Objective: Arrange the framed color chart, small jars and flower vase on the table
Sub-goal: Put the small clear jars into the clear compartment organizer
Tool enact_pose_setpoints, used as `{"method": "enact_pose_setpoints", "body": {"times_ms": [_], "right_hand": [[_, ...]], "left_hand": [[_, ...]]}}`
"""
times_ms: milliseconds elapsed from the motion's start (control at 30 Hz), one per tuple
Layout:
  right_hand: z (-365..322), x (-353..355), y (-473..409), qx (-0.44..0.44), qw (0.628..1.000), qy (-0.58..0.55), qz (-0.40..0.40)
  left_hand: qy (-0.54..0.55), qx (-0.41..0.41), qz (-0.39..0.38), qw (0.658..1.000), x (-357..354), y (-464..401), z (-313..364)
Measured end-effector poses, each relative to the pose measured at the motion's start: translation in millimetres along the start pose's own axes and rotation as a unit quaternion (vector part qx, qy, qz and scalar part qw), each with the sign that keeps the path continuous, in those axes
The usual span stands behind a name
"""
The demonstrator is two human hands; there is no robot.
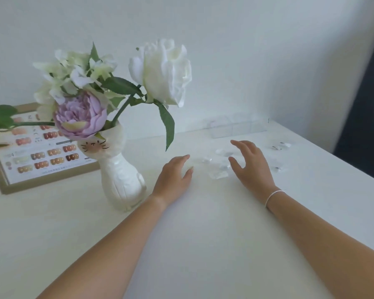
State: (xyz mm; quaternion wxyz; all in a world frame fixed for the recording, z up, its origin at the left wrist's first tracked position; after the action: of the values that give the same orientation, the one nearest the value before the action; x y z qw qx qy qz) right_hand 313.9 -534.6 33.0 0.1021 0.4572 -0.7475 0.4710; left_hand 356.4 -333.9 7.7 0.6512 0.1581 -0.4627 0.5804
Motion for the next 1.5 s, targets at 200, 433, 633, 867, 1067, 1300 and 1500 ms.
{"method": "enact_pose_setpoints", "body": {"times_ms": [200,433,633,867,1067,1300,1500], "right_hand": [[8,-11,-39,0.010,1.000,0.019,-0.007],[25,-46,-83,-0.035,0.981,0.090,-0.167],[29,-72,-96,-0.045,0.944,0.132,-0.298],[32,-89,-96,-0.044,0.917,0.144,-0.370],[40,-81,-103,-0.033,0.941,0.093,-0.324],[64,-13,-131,-0.059,0.985,-0.058,-0.149],[86,20,-146,-0.072,0.992,-0.087,-0.064]], "left_hand": [[-0.073,0.026,-0.014,0.997,-13,-27,-16],[-0.056,0.027,0.002,0.998,-15,-40,-21],[0.044,0.047,0.017,0.998,-12,-52,-23],[0.113,0.066,0.065,0.989,-3,-79,-13],[0.176,0.056,0.117,0.976,6,-129,19],[0.171,0.007,0.157,0.973,8,-193,60],[0.189,-0.018,0.119,0.975,-10,-229,79]]}}
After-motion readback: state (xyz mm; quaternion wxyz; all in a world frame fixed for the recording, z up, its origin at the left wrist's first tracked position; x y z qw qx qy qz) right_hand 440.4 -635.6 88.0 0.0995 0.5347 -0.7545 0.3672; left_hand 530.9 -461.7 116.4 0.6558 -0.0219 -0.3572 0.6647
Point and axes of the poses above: each hand's wrist, its own y-axis away from the middle knuckle, its own x-axis out of the back of the hand, z = x × y, the point moved 8 cm from there along -y, towards the middle knuckle, and after that the axes turned 2 degrees about -y, right-handed, at the moved point
